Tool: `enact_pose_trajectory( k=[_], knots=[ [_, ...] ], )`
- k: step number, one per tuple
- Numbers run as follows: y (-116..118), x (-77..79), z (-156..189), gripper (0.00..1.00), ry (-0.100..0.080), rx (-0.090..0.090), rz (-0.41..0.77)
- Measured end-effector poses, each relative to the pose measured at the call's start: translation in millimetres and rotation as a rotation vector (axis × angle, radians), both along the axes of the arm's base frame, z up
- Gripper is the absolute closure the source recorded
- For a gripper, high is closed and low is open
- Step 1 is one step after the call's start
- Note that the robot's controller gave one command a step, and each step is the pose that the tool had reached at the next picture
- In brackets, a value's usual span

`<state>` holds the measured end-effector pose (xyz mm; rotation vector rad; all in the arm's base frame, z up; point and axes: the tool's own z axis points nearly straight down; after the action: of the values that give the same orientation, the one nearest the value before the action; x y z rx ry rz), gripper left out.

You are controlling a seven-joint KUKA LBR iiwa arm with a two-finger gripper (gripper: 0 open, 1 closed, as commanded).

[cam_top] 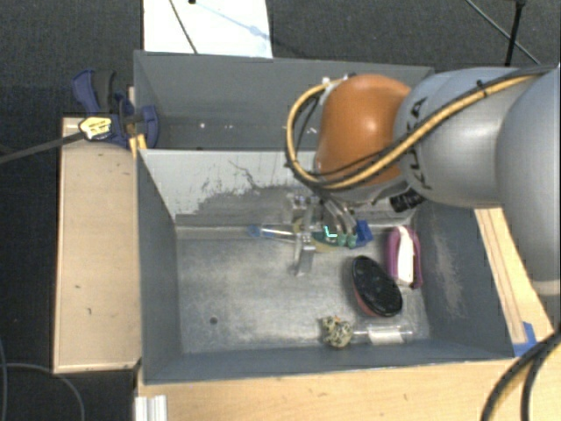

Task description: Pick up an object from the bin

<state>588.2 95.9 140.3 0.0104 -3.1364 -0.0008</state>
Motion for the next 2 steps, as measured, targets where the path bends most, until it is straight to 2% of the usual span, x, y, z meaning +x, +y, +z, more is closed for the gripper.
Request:
enact_pose_trajectory(
  k=[1, 2],
  knots=[
    [-34.8, -5.5, -29.1, 0.00, -0.007, 0.000, -0.221],
    [-39.5, 1.0, -66.2, 0.00, -0.021, 0.007, -0.278]
  ],
)
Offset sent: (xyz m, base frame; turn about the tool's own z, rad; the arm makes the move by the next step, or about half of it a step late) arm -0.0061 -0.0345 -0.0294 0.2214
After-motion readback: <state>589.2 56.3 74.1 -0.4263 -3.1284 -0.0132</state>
